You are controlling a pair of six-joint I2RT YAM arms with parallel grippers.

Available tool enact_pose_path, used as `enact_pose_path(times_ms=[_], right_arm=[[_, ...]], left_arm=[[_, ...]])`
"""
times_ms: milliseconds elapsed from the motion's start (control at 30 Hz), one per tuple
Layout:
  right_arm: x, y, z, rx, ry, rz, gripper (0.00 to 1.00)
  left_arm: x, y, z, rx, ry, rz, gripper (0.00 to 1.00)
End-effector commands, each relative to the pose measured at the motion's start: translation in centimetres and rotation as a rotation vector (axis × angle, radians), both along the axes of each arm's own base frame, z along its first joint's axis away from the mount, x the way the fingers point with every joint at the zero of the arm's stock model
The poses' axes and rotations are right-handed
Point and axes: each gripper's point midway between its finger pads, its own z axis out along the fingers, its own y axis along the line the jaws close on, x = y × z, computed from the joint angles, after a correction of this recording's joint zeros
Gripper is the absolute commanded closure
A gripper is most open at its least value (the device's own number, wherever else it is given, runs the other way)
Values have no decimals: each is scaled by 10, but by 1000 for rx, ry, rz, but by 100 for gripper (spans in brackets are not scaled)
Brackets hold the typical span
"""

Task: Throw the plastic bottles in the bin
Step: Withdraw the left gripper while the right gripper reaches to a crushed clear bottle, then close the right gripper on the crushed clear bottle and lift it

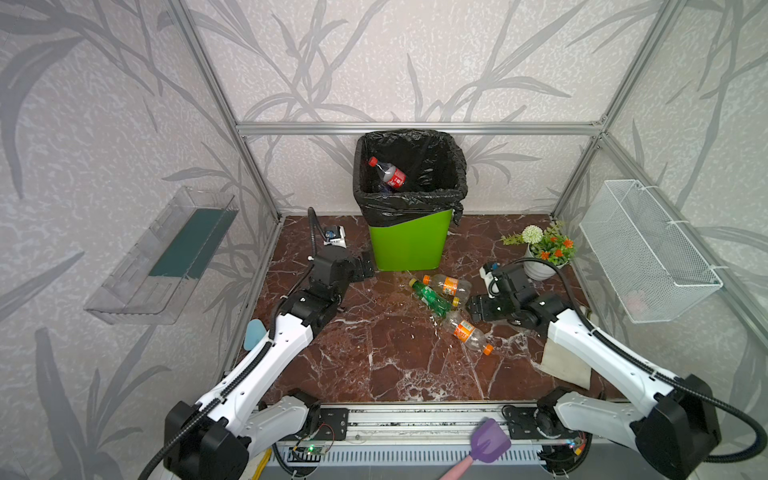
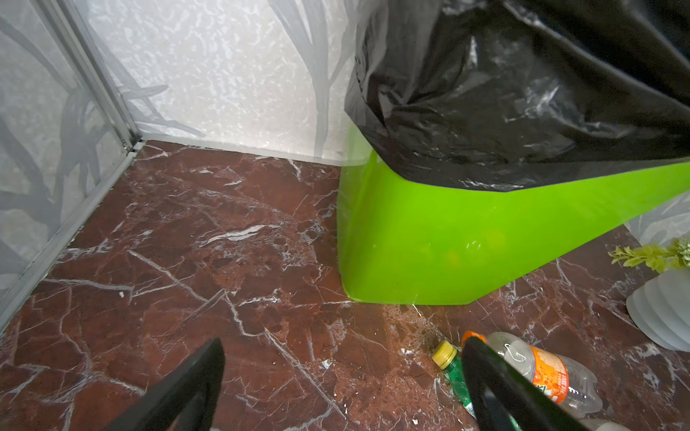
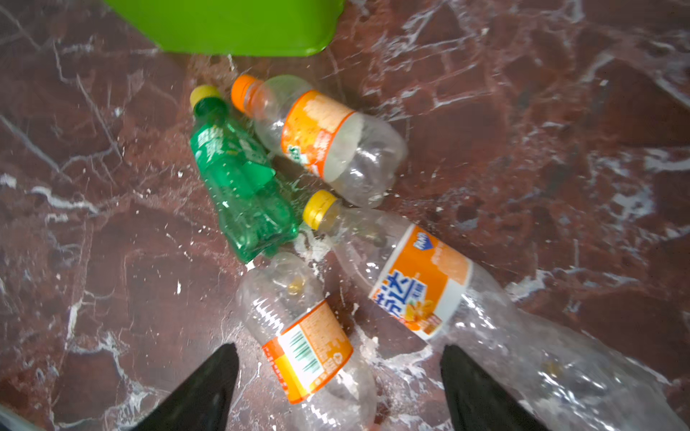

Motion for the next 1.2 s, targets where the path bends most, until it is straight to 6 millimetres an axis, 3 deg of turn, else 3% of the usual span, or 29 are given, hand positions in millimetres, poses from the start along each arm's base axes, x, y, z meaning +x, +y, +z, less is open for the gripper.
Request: enact_pose_path(times_ms=[0, 267, 600, 867, 1000, 1167], right_arm=[[-9, 12, -9, -118, 36, 126, 17], [-33, 34, -44, -242, 219, 272, 19], [-33, 42, -75, -386, 298, 328, 23], [-41, 42, -104, -538, 374, 361, 32], [-42, 45, -104, -545, 366, 370, 41], [-35, 53, -81, -492, 299, 365, 53]], left_arm=[[-6, 18, 0, -7, -5, 67, 1], [-17, 36, -5, -18, -2, 114, 1], [-26, 44, -9, -38, 1, 137, 1], [-30, 49, -13, -38, 12, 152, 1], [-31, 51, -14, -39, 13, 159, 1], [-32, 53, -17, -38, 18, 166, 1]])
